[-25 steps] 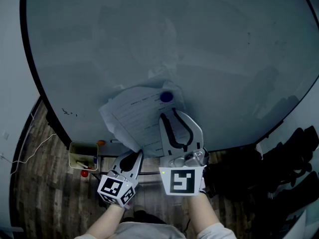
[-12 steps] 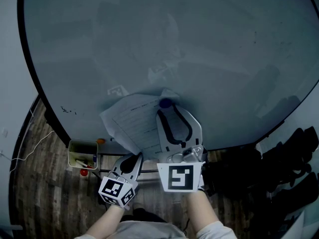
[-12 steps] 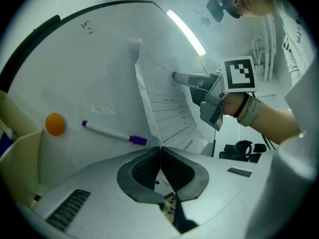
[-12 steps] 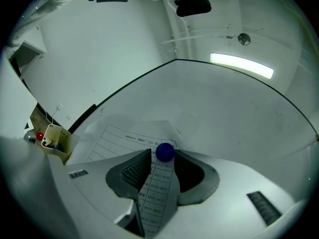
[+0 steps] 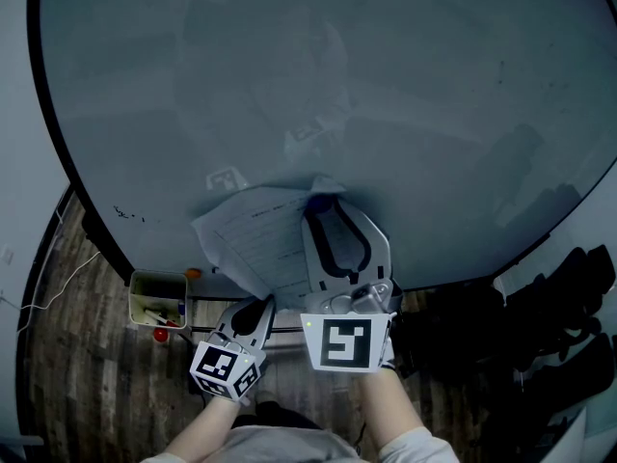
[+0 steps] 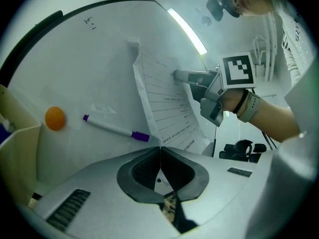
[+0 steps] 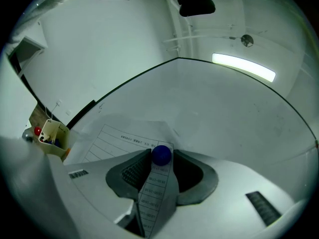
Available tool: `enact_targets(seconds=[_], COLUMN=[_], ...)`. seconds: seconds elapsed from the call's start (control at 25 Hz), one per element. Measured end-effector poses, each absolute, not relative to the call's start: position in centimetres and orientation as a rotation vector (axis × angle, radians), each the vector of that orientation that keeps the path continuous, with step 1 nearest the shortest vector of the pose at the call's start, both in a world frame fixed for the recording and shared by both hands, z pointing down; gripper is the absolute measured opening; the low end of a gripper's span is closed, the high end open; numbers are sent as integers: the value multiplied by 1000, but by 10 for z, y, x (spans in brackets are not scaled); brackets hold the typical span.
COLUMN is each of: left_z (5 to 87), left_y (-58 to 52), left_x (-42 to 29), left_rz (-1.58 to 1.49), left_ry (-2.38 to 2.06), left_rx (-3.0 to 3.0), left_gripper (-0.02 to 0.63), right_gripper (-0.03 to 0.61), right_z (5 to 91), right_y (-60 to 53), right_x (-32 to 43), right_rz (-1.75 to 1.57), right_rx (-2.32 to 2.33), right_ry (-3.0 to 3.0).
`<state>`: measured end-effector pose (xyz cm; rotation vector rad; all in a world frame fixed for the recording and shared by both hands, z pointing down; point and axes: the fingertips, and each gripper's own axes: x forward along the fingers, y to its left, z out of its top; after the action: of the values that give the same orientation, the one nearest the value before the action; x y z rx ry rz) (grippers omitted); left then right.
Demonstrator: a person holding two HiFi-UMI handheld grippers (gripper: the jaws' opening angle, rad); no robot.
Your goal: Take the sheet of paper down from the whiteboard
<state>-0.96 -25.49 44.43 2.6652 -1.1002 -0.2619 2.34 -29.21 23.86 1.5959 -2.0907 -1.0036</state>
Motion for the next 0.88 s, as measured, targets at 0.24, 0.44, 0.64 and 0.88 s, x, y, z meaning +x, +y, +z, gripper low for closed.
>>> enact_targets(seconds=[0.24, 0.44, 0.64, 0.88], left_z=[445, 445, 446, 447], left_y=[-255, -256, -262, -266], left_x=[-7, -12, -19, -25], left_rz=[-269, -291, -315, -340], left_ry=[-1094, -1109, -1147, -1175], left_rx=[2657, 2637, 2604, 2572], left_gripper=[17, 17, 17, 17], right_gripper=[133, 130, 130, 130], right_z=[237, 237, 238, 237], right_y=[-292, -291, -292, -292], right_x=[21, 21, 22, 24], right_rz=[-1049, -1048, -1058, -1059], right_rx=[1569, 1573, 1580, 1599], right_ry=[-2054, -2050, -2038, -2033])
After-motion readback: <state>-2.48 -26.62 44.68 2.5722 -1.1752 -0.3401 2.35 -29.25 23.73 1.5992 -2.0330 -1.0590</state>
